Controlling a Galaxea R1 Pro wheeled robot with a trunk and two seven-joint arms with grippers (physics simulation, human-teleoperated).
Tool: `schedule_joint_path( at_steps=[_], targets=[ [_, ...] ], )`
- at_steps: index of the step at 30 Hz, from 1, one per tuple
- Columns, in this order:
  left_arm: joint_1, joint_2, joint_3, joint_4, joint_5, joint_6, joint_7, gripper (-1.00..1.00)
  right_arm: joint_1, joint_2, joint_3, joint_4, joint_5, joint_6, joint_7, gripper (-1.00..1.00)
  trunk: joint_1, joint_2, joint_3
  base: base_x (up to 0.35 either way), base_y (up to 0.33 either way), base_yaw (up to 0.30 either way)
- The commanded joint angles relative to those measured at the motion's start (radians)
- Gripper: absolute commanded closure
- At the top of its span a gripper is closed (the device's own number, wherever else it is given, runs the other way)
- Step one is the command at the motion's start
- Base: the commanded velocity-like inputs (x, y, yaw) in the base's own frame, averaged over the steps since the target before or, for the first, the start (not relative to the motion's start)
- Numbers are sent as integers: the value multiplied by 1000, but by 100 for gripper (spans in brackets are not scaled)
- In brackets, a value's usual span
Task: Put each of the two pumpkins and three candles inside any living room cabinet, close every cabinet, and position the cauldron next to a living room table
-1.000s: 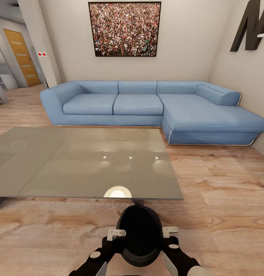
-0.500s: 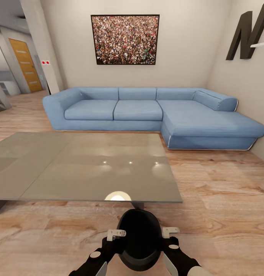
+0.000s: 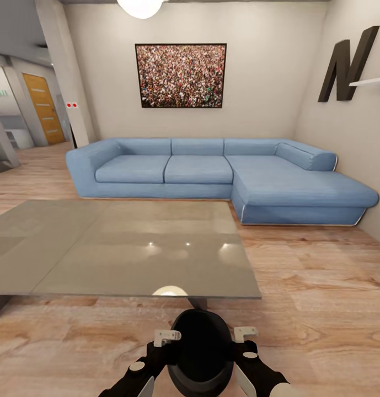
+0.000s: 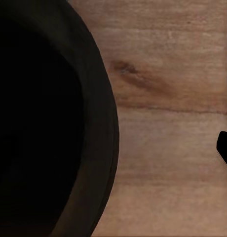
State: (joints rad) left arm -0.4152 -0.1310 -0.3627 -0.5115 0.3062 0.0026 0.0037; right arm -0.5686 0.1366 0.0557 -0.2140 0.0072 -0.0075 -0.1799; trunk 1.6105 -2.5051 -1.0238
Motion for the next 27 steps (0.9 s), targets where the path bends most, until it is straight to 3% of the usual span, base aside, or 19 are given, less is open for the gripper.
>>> schedule_joint_path(
  at_steps=[1,5,8,21,27],
  targets=[
    [-1,1,6,0,15,8,1,-100,-1,0,6,1,1,-1,-6,-100,-1,0,3,0,0,0],
    [-1,1,80,-1,52,73,1,-100,-1,0,6,1,1,0,-6,-100,-2,1,19,0,0,0],
    [-1,1,97,-1,59,95,1,-100,-1,0,6,1,2,0,-6,-100,-4,2,30,0,0,0],
    [-1,1,103,-1,53,112,-2,-100,-1,0,6,1,2,1,-6,-100,-10,5,80,0,0,0],
    [-5,3,103,-2,52,198,0,-100,-1,0,6,2,2,3,-6,-100,-26,33,101,0,0,0]
  ],
)
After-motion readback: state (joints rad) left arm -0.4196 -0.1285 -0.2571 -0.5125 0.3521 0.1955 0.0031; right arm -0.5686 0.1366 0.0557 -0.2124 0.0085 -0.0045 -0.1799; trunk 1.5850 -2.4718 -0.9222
